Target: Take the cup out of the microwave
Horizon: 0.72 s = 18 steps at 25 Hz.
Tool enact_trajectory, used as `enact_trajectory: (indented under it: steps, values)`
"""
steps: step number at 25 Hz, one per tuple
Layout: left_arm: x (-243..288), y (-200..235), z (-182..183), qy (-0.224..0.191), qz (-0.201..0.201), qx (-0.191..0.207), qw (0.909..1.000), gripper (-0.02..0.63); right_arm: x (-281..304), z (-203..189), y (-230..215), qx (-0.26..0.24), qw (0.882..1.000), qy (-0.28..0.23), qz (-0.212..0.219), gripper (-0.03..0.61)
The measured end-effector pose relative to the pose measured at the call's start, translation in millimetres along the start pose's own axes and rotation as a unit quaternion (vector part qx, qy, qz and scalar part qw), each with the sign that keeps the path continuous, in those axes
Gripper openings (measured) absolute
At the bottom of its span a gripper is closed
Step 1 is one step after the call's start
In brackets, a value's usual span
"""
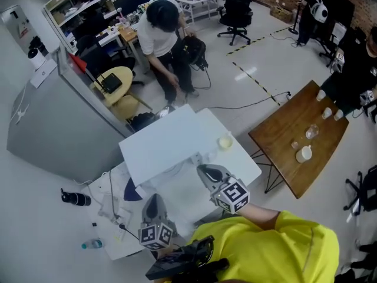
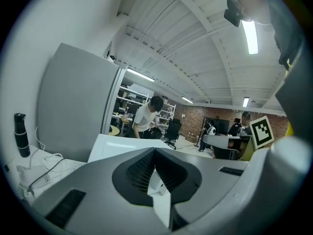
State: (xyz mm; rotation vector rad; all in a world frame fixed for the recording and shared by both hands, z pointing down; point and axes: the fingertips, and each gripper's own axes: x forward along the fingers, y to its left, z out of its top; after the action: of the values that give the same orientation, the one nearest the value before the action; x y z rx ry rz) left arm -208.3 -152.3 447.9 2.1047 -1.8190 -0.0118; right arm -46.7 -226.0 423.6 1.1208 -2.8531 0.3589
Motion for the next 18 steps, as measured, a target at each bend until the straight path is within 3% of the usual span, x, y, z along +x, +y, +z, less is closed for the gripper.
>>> enact_trajectory:
  steps: [6,18]
  values:
    - [6.7,-4.9,-0.8,0.003,-0.008,0.006,0.9999,-0.008,0.3,2.8,13.1,-0.014,1.0,0.004,0.015,0.003]
    - [13.6,-5.3,-15.3,0.023,-0.022,0.002,0.9995,-0.008,-0.3,-8.8,5.2,0.001,1.0,0.023,-0.006,0.003]
